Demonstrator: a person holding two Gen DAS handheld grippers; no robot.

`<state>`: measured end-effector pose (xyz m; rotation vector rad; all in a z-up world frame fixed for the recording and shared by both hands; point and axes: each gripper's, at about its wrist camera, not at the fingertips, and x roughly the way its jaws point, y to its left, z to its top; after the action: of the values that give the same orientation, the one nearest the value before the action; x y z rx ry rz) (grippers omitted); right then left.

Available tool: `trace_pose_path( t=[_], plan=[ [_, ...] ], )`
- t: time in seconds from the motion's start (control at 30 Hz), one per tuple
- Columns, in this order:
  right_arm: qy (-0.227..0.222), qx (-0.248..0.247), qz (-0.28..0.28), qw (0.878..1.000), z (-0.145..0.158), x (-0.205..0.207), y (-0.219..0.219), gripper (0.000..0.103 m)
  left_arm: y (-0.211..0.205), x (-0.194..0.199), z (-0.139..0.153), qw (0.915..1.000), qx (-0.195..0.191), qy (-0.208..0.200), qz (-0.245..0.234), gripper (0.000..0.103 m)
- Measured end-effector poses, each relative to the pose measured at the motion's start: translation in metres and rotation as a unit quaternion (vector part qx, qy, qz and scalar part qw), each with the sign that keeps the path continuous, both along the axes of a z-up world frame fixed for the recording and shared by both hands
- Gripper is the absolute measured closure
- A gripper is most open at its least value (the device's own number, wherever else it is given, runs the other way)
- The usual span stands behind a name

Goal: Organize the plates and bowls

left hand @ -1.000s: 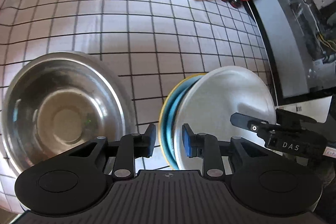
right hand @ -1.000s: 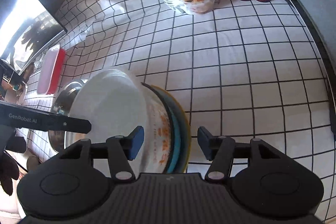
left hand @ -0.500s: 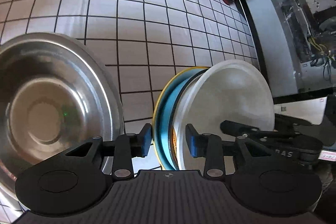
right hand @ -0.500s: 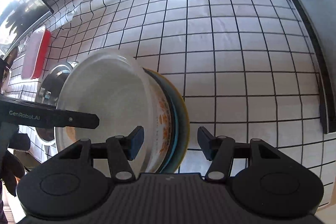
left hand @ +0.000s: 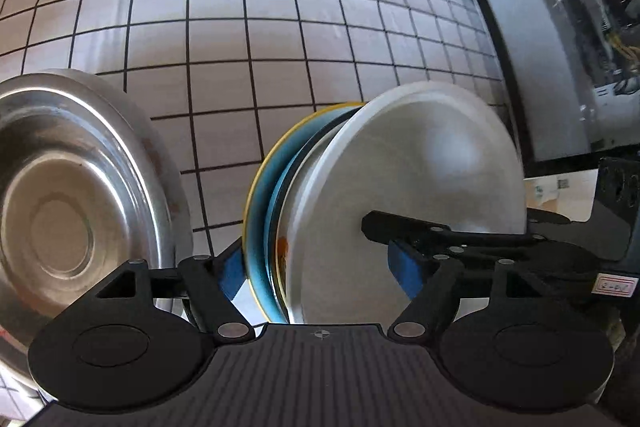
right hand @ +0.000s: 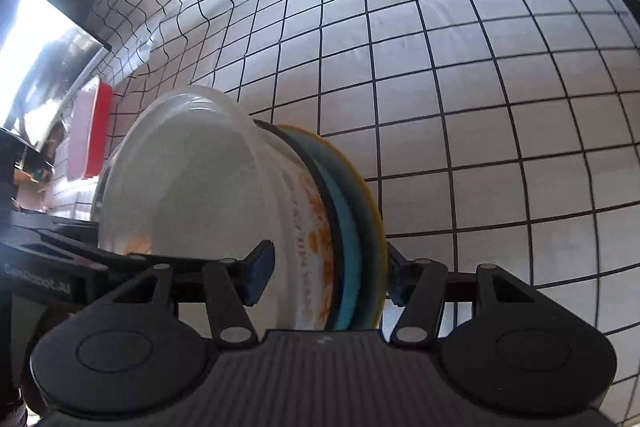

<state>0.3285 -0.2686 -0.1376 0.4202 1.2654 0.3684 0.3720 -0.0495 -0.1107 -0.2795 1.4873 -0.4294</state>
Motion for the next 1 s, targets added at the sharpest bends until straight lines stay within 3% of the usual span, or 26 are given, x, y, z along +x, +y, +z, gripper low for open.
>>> trace_pose_path(
  t=[0.2,0.53,0.63,1.0],
  plan=[
    [0.014,0.052,0.005,0.999,-0.009,0.000,-0.006,0.046,-0.003,0.006,-0.003,0.9994,0.015,0.025,0.020,0.025],
    [0.044,0.081,-0.018,0.996,-0.021,-0.004,-0.016,0.046,-0.017,0.006,-0.002,0.9984,0.054,0.012,0.001,0.025],
    [0.053,0.094,-0.020,0.994,-0.022,-0.004,-0.017,0.052,-0.017,0.005,-0.002,0.9984,0.054,0.013,0.007,0.026],
    [0.074,0.075,-0.028,0.994,-0.018,-0.003,-0.013,0.052,-0.009,0.004,0.000,0.9986,0.041,0.020,0.027,0.027]
  ],
)
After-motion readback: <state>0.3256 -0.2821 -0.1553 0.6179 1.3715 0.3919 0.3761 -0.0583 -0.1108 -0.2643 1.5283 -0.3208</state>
